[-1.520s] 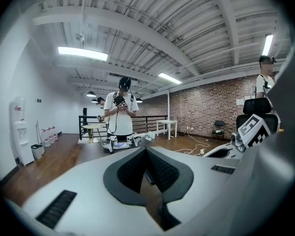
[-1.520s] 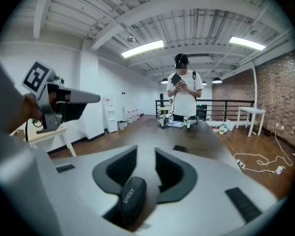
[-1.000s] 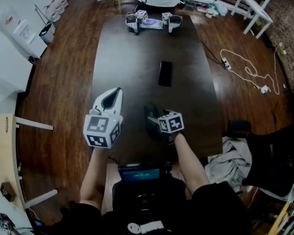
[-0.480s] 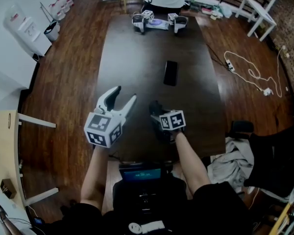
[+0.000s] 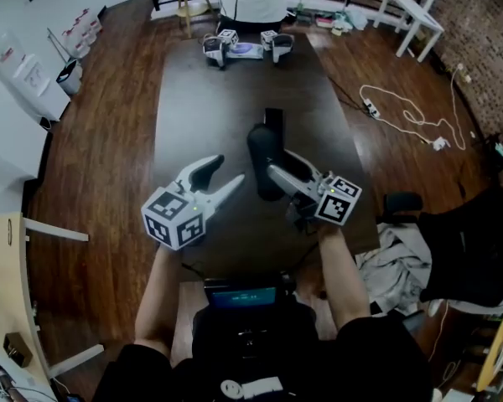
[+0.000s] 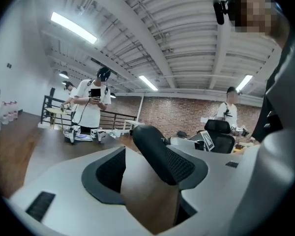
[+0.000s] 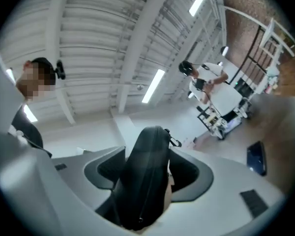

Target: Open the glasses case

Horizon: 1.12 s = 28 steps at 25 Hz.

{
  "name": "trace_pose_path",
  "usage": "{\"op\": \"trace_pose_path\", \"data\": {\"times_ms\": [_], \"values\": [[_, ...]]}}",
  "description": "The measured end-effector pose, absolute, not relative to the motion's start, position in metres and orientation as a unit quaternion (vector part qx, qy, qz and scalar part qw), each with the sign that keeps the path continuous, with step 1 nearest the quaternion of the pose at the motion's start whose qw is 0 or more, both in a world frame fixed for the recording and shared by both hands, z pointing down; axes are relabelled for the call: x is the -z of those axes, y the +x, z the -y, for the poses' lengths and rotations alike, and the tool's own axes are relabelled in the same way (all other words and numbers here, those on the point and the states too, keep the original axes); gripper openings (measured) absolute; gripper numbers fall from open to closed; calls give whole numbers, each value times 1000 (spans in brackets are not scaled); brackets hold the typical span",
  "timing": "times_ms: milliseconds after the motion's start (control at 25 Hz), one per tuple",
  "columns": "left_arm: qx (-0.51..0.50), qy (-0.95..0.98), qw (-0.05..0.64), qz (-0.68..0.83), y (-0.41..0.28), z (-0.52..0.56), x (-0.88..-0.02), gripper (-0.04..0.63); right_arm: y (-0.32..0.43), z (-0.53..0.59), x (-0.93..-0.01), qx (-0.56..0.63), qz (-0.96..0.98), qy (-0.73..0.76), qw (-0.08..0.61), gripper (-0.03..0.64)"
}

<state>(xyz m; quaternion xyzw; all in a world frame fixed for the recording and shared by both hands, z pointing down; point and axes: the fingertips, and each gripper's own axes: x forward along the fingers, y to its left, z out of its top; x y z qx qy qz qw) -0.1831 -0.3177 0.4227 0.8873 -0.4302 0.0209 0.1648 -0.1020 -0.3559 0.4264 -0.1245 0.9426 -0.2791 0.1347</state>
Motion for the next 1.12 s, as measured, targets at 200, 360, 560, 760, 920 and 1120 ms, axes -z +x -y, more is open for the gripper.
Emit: {"op": "trace_pose_path", "data": {"times_ms": [200, 360, 560, 760, 920, 1120], "values": [[58, 918, 189, 344, -162, 301, -394, 275, -111, 309, -402, 238, -957, -38, 161, 295], [69, 932, 188, 303, -150, 288, -386, 291, -106, 285, -392, 225, -955, -9, 193, 291], [115, 942, 205, 239, -143, 266, -368, 298, -109, 261, -387, 222, -950, 41, 215, 289], [116, 953, 186, 211, -137, 254, -354, 296, -120, 242, -383, 205, -956, 61, 200, 287], [112, 951, 192, 216, -138, 255, -351, 265, -120, 242, -388, 175, -967, 28, 185, 290], [152, 922, 195, 299, -182, 278, -337, 262, -103, 255, -407, 57, -989, -117, 68, 268]]}}
